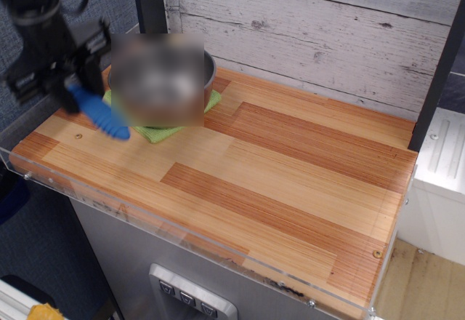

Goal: Move blue spoon to right side of table

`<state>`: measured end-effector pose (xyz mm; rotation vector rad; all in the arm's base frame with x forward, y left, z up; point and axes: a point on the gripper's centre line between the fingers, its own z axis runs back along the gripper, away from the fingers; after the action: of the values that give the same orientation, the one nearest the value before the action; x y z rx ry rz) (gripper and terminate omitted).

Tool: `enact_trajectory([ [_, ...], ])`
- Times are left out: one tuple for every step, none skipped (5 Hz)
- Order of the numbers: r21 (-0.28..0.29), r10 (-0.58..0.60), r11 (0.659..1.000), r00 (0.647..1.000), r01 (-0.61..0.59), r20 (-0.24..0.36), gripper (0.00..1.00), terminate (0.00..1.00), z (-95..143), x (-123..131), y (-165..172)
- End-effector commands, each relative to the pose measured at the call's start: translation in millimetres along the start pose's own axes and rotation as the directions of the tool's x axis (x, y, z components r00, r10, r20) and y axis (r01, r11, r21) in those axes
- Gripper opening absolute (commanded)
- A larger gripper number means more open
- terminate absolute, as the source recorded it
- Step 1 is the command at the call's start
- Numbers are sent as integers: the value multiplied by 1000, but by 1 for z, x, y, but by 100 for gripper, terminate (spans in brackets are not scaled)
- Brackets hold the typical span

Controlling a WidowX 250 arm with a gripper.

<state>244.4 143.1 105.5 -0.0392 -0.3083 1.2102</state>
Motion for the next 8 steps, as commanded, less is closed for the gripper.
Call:
enact_trajectory([
  [-123, -238, 960, 965, 250, 107, 0, 0, 50, -5, -53],
  [-149, -441, 878, 889, 455, 119, 0, 0, 57, -16, -81],
  [-157, -593, 778, 794, 608, 136, 0, 0, 54, -34, -106],
  [-188, -696, 683, 707, 705, 126, 0, 0, 48, -53, -127],
  [-227, -771, 595, 627, 771, 109, 0, 0, 33, -78, -152],
  [-260, -812, 542, 578, 799, 82, 0, 0, 18, -95, -170],
  [-261, -856, 483, 513, 836, 60, 0, 0, -2, -113, -178],
  [-266, -880, 453, 475, 851, 22, 0, 0, -19, -134, -174],
])
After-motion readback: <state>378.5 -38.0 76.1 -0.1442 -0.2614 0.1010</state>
